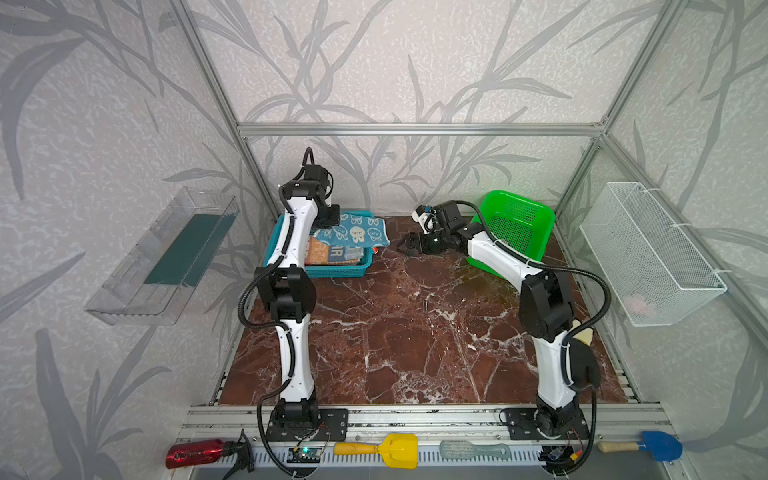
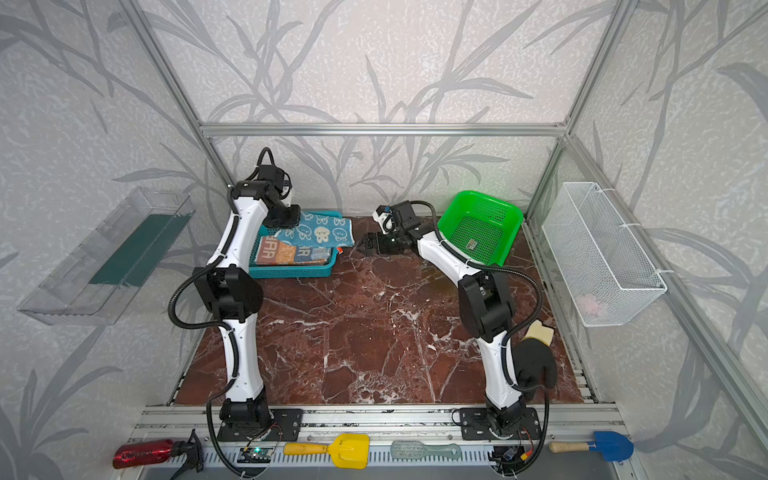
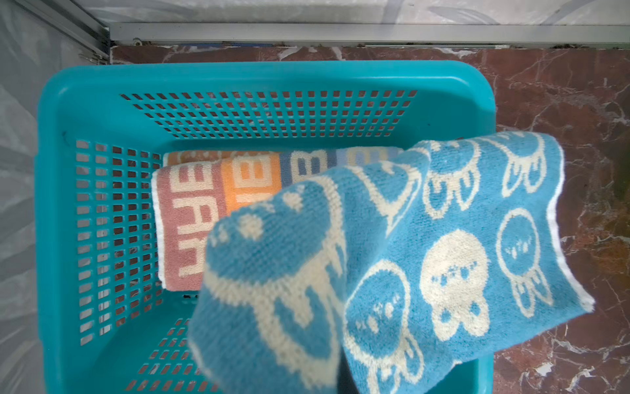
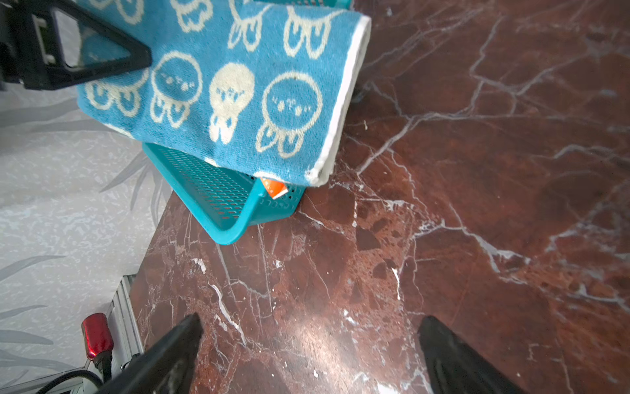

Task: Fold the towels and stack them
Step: 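Lift the towel toward the teal basket with left gripper while right releases, then lower the blue towel onto the towels in the teal basket and open the left gripper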

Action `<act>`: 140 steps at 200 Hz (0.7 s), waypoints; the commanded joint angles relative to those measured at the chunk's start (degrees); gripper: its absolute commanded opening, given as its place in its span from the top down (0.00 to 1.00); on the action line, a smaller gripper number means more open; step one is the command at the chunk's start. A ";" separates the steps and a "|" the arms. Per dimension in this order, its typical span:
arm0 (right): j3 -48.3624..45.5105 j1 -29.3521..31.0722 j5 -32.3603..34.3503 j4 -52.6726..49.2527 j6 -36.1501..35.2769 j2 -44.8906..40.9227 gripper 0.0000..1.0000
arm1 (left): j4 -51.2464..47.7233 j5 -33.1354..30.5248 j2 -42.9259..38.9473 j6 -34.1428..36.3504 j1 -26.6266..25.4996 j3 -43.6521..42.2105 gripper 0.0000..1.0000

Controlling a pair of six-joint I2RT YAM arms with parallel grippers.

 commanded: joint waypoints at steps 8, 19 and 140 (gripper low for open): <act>4.54 0.90 -0.81 -2.99 -1.30 2.70 0.01 | 0.41 1.11 0.82 2.14 1.49 -0.33 1.00; 5.45 1.12 -0.85 -3.50 -1.38 3.34 0.01 | 0.88 2.00 1.32 2.16 2.24 -0.65 1.00; 3.37 1.21 -1.84 -2.88 -0.66 4.08 0.01 | 2.95 0.09 6.85 2.68 5.31 -0.52 1.00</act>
